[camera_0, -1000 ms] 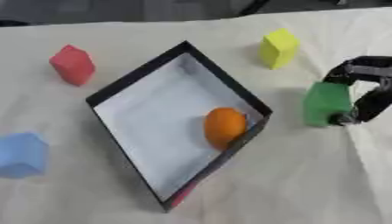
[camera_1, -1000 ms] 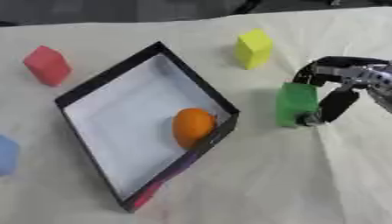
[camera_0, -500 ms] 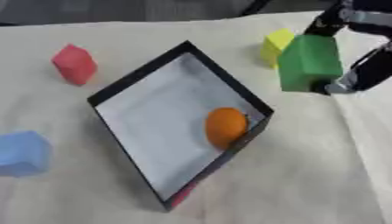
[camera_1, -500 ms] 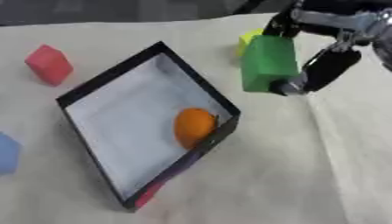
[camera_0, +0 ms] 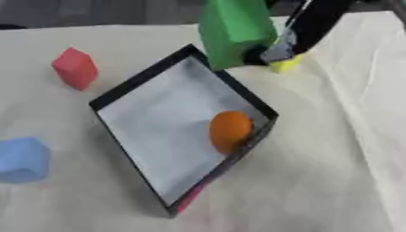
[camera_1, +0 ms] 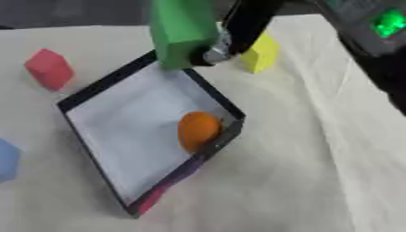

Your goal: Pick up objects on the table and place them in the box.

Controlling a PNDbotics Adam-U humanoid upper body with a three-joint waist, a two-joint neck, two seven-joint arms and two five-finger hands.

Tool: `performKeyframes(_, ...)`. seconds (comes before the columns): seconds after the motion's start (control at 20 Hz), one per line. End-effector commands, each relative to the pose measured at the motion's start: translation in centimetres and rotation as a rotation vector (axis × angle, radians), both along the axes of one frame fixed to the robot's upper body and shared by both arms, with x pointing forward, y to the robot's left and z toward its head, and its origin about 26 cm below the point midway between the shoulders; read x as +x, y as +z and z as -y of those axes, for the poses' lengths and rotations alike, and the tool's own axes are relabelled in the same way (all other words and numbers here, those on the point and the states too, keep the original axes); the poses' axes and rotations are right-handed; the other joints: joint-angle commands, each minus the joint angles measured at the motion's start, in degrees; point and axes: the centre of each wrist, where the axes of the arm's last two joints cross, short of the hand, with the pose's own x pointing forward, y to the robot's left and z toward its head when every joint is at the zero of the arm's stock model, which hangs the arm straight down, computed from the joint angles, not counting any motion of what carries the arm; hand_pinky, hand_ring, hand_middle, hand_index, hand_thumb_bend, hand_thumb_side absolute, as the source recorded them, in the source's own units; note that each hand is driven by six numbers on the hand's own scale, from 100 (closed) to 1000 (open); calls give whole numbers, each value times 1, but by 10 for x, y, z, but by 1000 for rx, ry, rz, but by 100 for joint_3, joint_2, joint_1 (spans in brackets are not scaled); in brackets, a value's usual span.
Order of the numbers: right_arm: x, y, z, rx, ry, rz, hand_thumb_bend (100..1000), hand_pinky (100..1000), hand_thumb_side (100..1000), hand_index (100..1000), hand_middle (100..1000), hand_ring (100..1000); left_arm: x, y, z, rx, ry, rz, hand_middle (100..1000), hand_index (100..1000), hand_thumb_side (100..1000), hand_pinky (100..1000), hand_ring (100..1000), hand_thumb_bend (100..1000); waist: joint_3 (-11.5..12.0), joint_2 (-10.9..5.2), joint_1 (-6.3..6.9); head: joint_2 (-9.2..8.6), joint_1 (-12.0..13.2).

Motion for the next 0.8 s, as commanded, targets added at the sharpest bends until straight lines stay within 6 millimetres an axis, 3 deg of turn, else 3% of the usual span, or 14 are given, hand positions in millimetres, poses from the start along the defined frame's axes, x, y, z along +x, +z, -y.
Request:
performKeyframes(0.05,16,-1,-21,-55,16,-10,297,818,148,620,501,681,-2,16,-9,25,31,46,917,953,757,886,925,850,29,-195,-80,-14,-70)
performKeyframes(0.25,43,-19,-44,-116,14,-62,297,816,143,624,506,683,-2,21,-11,21,39,64,916,953,758,887,924,849,86,-190,-121,-36,-166)
performKeyframes(0.55,84,-79,-61,-162,-17,-170,300,809,138,630,511,680,-1,29,-8,21,29,94,916,953,758,888,924,848,205,-148,-128,-98,-292)
performKeyframes(0.75,98,-110,-61,-145,-49,-165,408,816,198,705,593,720,0,29,-7,19,24,95,916,953,759,888,923,847,239,-110,-115,-115,-283)
performKeyframes(0.8,100,-113,-61,-142,-52,-156,493,830,243,769,675,767,0,29,-7,18,24,94,916,953,759,888,923,846,236,-104,-114,-109,-274)
